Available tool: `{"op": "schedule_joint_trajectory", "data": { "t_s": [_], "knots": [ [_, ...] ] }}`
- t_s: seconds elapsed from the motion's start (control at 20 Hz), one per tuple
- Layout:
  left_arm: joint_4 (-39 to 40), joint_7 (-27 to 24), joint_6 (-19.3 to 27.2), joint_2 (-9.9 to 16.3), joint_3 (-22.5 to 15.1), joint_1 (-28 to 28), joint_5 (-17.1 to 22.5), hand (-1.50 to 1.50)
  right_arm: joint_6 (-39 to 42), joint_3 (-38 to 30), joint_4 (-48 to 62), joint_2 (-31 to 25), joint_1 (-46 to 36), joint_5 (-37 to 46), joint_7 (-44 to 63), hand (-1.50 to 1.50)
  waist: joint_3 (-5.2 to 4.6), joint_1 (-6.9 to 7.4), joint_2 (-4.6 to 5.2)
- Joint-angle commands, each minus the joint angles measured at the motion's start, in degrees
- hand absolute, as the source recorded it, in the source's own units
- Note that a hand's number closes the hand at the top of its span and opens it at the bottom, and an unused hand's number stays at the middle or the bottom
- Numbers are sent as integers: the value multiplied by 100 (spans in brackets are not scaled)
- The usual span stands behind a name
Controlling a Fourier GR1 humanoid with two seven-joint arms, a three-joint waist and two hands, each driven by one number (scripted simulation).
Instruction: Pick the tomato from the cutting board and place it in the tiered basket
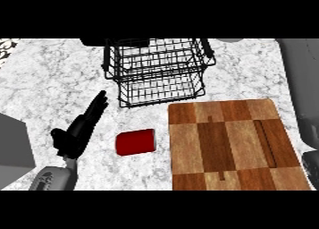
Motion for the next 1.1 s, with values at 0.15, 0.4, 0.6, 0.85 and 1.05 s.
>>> {"op": "schedule_joint_trajectory", "data": {
  "t_s": [0.15, 0.4, 0.6, 0.85, 1.05],
  "knots": [
    [6, 131, 97, -214, -79, -249, -76, 0, -677, 364, 1408, 788, -857, 473, -127, 150, -1, 96, 47],
    [28, -60, -25, -181, -116, -30, -118, 0, -874, 145, 2363, 893, -1228, 428, -569, 150, 0, 96, 44],
    [31, -148, -168, -7, 29, 43, -61, 0, -1197, 165, 2689, 1210, -1443, 514, -639, 150, 0, 76, 29],
    [113, 20, 5, -203, 48, -255, -97, 0, -1279, -32, 3125, 1370, -1408, 288, -1007, 150, 2, 40, 34],
    [176, -132, -207, -32, 97, -151, -74, 0, -1196, -273, 3497, 1393, -1721, -117, -765, 150, -1, 95, 52]
  ]
}}
